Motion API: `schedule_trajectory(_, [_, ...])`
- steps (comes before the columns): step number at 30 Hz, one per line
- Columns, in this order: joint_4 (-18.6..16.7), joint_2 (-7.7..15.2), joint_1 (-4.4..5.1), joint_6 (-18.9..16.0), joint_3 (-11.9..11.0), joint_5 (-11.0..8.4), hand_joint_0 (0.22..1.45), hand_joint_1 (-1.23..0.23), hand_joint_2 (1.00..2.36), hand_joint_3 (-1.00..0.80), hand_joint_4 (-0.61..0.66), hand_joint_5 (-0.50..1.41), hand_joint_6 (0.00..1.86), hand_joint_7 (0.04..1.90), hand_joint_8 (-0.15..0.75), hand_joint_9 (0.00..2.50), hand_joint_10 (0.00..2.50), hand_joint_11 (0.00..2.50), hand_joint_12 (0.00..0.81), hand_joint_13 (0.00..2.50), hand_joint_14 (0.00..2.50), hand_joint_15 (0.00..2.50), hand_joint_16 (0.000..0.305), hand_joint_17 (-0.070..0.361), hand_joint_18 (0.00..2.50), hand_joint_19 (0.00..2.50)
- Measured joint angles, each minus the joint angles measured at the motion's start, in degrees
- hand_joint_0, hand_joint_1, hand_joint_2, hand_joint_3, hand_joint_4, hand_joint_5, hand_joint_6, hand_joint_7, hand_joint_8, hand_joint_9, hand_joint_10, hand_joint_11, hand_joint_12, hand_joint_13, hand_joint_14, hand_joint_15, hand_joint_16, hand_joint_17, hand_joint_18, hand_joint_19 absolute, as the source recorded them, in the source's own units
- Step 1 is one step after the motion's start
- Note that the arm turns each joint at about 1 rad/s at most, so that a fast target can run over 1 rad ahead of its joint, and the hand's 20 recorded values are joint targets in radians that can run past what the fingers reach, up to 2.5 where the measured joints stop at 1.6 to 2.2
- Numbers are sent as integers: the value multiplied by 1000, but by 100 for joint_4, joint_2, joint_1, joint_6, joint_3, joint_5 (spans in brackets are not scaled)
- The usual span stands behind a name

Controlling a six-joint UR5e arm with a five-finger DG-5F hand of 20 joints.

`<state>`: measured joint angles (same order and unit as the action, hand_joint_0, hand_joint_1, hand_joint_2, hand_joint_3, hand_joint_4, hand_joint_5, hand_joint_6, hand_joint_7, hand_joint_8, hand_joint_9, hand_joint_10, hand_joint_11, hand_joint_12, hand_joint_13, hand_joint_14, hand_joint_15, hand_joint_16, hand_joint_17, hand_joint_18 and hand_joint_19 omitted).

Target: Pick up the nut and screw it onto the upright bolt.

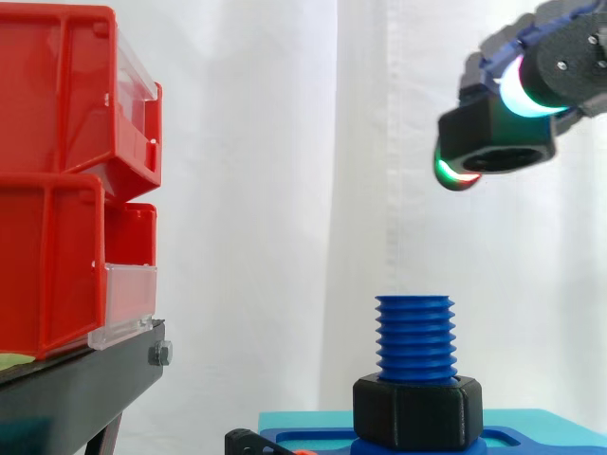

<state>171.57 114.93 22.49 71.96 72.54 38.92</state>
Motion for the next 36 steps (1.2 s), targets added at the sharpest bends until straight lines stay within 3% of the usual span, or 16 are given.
schedule_trajectory(5, [-328,157,-152,188,-1,504,515,-620,1000,-500,247,-174,503,1200,284,356,0,0,346,283,0,0,54,122,233,0])
schedule_trajectory(11, [-607,394,-271,188,-3,822,516,-619,1000,-500,253,-173,503,1196,284,359,0,0,345,286,0,0,54,121,237,0])
schedule_trajectory(22, [-730,628,-356,256,9,1131,516,-618,1000,-500,244,-173,503,1195,285,363,0,0,344,290,0,0,54,121,240,0])
schedule_trajectory(31, [-776,644,-337,371,73,1146,516,-617,1000,-500,244,-173,503,1192,285,365,0,0,344,292,0,0,54,121,246,0])
schedule_trajectory(36, [-977,645,-317,384,197,1132,515,-618,1000,-500,247,-174,503,1190,286,365,0,0,345,293,0,0,54,122,249,0])
